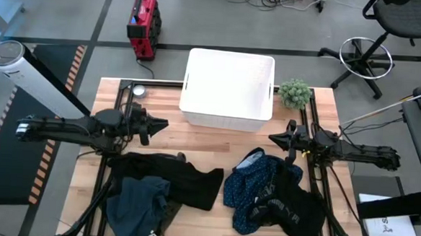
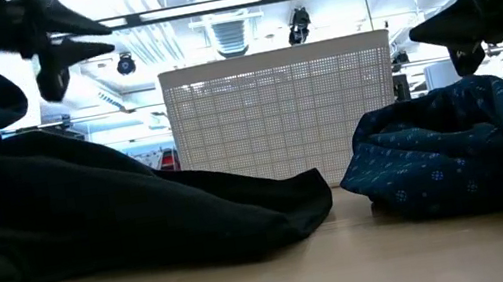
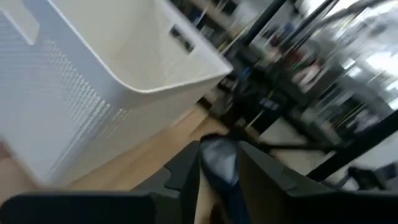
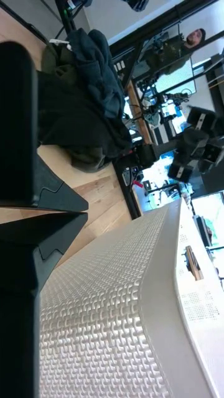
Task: Sort clothes
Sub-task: Put the dark blue shirt into the white bin
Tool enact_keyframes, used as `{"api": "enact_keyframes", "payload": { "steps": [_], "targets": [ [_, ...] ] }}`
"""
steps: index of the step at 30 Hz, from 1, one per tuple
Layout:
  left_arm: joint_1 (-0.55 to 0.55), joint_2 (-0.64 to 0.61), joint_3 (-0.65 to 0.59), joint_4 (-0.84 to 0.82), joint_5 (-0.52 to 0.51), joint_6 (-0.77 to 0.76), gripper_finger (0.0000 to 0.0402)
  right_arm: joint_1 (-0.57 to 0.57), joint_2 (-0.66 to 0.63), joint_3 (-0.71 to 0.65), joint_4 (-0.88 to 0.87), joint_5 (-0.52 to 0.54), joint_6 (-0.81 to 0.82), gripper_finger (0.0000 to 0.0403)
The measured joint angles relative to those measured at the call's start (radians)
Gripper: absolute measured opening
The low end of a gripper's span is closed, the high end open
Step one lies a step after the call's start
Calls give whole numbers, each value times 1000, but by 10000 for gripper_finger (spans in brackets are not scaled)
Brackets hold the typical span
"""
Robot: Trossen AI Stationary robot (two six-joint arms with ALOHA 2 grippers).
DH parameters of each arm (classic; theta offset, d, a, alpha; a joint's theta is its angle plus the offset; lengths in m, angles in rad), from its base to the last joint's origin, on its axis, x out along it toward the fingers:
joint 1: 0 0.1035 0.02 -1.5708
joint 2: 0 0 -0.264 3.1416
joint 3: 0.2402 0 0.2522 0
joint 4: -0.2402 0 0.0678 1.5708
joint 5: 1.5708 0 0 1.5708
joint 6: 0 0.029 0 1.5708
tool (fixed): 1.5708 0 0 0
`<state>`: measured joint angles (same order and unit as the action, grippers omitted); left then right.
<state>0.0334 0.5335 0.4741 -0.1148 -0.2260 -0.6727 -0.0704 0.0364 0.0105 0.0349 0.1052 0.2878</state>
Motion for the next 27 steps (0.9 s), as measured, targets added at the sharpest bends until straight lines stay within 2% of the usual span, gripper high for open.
{"api": "enact_keyframes", "payload": {
  "steps": [5, 8, 14, 17, 21, 27],
  "targets": [
    [0, 118, 226, -261, 65, -1, 111, 0, 0, 0, 0, 0, 0, 0],
    [0, 200, 350, -418, 147, -1, 116, 0, 0, 0, 0, 0, 0, 0],
    [-11, 365, 532, -600, 357, 64, 117, 0, 0, 0, 0, 0, 0, 0],
    [-30, 427, 582, -656, 461, 89, 123, 0, 0, 0, 0, 0, 0, 0],
    [-75, 484, 606, -690, 532, 87, 138, 0, 0, 0, 0, 0, 0, 0],
    [-196, 534, 610, -772, 568, 10, 169, 0, 0, 0, 0, 0, 0, 0]
  ]
}}
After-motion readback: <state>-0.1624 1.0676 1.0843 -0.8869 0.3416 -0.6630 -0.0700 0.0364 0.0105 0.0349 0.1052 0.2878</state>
